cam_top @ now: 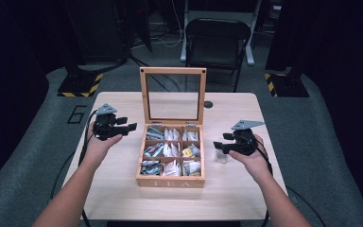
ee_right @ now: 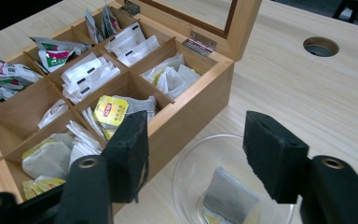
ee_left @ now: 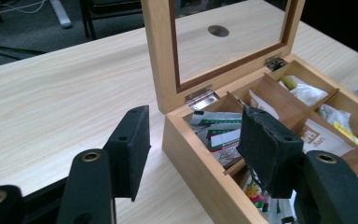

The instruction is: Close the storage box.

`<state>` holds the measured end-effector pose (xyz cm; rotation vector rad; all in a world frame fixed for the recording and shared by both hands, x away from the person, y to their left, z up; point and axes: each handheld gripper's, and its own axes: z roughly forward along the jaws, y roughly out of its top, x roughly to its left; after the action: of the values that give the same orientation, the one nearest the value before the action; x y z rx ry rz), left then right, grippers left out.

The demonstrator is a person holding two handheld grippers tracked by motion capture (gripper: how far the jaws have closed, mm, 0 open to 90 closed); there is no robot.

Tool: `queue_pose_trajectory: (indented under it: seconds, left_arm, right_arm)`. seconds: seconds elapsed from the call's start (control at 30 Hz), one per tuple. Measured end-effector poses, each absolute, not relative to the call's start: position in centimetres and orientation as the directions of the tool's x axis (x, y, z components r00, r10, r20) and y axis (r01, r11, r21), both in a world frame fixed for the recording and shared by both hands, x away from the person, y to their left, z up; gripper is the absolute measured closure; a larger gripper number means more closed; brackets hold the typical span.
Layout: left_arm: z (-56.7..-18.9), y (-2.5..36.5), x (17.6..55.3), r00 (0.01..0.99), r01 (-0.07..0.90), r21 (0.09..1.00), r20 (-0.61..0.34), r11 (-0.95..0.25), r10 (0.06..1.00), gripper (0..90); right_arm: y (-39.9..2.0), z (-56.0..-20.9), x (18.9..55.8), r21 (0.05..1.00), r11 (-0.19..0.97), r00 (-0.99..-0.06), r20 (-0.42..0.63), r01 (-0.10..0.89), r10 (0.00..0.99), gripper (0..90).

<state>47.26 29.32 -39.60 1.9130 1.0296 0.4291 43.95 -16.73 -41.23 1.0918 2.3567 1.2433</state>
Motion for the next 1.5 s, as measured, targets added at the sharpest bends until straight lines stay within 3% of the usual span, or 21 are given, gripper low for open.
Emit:
queue_pose_trajectory:
  seconds: [0.3, 0.9, 1.5]
  left_arm:
    - [-39.2, 29.3, 47.3, 0.607, 0.474, 0.845, -0.111, -0.247, 0.787, 38.4]
    - [-38.2, 28.5, 47.5, 0.610, 0.488, 0.837, -0.125, -0.247, 0.783, 36.0]
    - [-37.8, 27.8, 47.8, 0.630, 0.472, 0.846, -0.127, -0.248, 0.766, 36.5]
  right_arm:
    - [-16.0, -39.9, 44.6, 0.798, 0.357, -0.708, 0.119, 0.485, 0.696, 30.5]
    - [-15.3, -36.9, 46.1, 0.812, 0.367, -0.714, 0.085, 0.454, 0.695, 34.7]
    - [-14.2, -36.5, 48.4, 0.829, 0.369, -0.720, 0.058, 0.421, 0.692, 39.6]
